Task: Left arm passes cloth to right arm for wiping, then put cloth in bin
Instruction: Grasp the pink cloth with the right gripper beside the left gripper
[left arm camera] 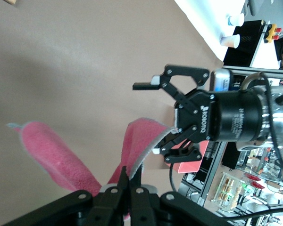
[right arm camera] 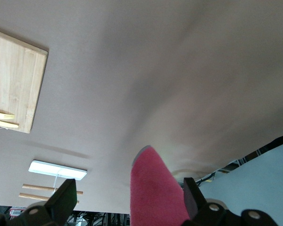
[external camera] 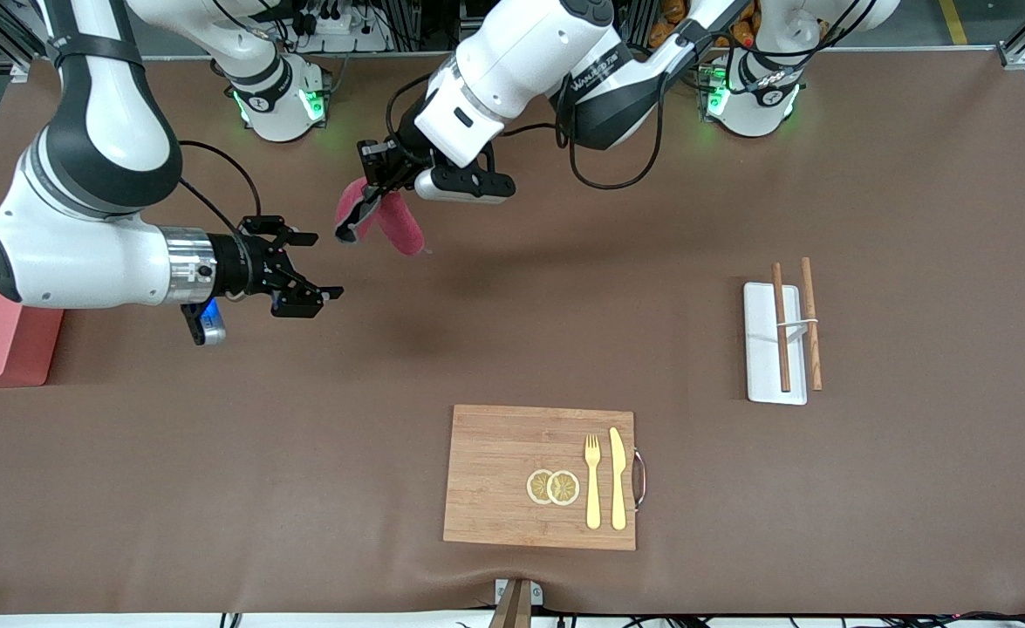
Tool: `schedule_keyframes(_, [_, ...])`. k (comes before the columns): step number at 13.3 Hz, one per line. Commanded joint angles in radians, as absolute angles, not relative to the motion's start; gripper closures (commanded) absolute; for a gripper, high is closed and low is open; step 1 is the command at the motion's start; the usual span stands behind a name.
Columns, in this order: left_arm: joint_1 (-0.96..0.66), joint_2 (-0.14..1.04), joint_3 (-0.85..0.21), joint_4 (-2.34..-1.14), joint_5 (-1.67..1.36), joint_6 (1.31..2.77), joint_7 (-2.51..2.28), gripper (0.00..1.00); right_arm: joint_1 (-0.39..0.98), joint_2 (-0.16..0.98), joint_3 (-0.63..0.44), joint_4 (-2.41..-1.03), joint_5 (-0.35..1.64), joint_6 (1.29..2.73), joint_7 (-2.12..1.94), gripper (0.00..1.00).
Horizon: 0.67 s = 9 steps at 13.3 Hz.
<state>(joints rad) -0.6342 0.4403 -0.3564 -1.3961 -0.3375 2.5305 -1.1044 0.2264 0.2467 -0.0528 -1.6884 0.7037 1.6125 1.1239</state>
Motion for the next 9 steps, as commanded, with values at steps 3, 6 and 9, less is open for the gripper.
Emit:
schedule_keyframes(3, [-0.655, 0.449, -0.342, -1.385, -0.334, 2.554, -1.118, 1.0, 0.262, 0.192, -0.06, -1.709, 0.736, 1.563, 1.203, 0.0])
schedule_keyframes(6, [-0.655, 0.449, -0.341, -1.385, -0.334, 2.563, -1.118, 1.0, 0.288, 0.193, -0.061, -1.707, 0.776, 1.575, 1.239, 0.0])
schedule_keyframes(9, [-0.655, 0.449, -0.341, -1.385, -0.333, 2.576, -1.12, 1.0, 0.29, 0.198, -0.06, -1.71, 0.798, 1.559, 1.242, 0.0])
